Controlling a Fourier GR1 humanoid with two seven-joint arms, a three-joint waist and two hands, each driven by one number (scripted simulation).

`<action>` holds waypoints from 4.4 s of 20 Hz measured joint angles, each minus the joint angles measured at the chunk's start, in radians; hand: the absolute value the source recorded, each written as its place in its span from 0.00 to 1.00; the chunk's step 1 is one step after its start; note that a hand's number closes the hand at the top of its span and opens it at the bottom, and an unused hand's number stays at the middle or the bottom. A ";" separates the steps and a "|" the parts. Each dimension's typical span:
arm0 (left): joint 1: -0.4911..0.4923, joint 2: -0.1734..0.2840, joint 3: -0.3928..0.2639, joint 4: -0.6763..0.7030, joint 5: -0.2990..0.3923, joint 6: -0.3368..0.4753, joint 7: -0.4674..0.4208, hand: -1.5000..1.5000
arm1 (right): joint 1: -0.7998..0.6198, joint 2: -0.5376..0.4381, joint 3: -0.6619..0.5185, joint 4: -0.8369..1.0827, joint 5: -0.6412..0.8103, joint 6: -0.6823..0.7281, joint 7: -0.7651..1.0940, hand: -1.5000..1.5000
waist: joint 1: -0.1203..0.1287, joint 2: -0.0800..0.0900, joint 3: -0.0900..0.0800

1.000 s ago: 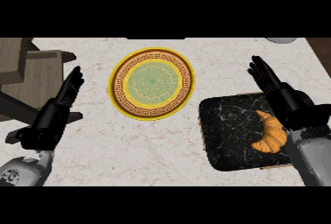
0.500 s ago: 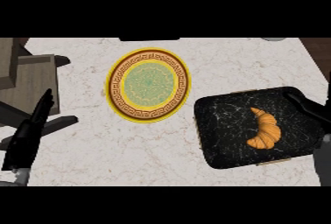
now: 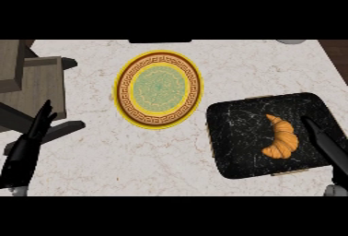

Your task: Pick the croissant from the tray and place it in the plate

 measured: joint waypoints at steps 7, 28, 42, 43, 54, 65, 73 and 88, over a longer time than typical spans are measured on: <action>0.031 0.010 0.018 0.015 0.003 -0.023 -0.008 0.50 | 0.249 -0.134 0.160 -0.153 0.171 0.036 0.274 0.00 | 0.014 0.008 -0.004; 0.029 -0.039 0.029 0.003 -0.057 -0.044 0.041 0.50 | 0.139 -0.544 0.161 -0.168 0.222 0.448 1.115 0.00 | 0.032 0.014 -0.002; 0.051 -0.110 0.100 0.028 -0.117 -0.102 0.004 0.50 | 0.026 -0.480 0.148 0.093 0.203 0.703 1.011 0.00 | 0.029 0.012 -0.001; 0.051 -0.112 0.111 0.039 -0.121 -0.111 -0.006 0.50 | 0.012 -0.469 0.150 0.105 0.207 0.714 1.012 0.00 | 0.028 0.012 -0.001; 0.049 -0.156 0.184 0.018 -0.181 -0.185 0.017 0.50 | -0.040 -0.365 0.122 0.254 0.281 0.800 0.938 0.00 | 0.029 0.011 -0.001; 0.047 -0.205 0.236 0.020 -0.235 -0.232 0.006 0.50 | -0.088 -0.287 0.090 0.372 0.365 0.793 0.798 1.00 | 0.025 0.006 -0.009; 0.023 -0.231 0.220 -0.005 -0.265 -0.248 0.033 0.50 | -0.218 -0.386 0.130 0.470 0.452 0.893 0.661 1.00 | 0.078 0.023 -0.005; -0.068 -0.249 0.178 0.018 -0.277 -0.273 0.033 0.50 | -0.684 -0.615 0.280 0.857 0.728 0.938 0.168 1.00 | 0.167 0.058 0.004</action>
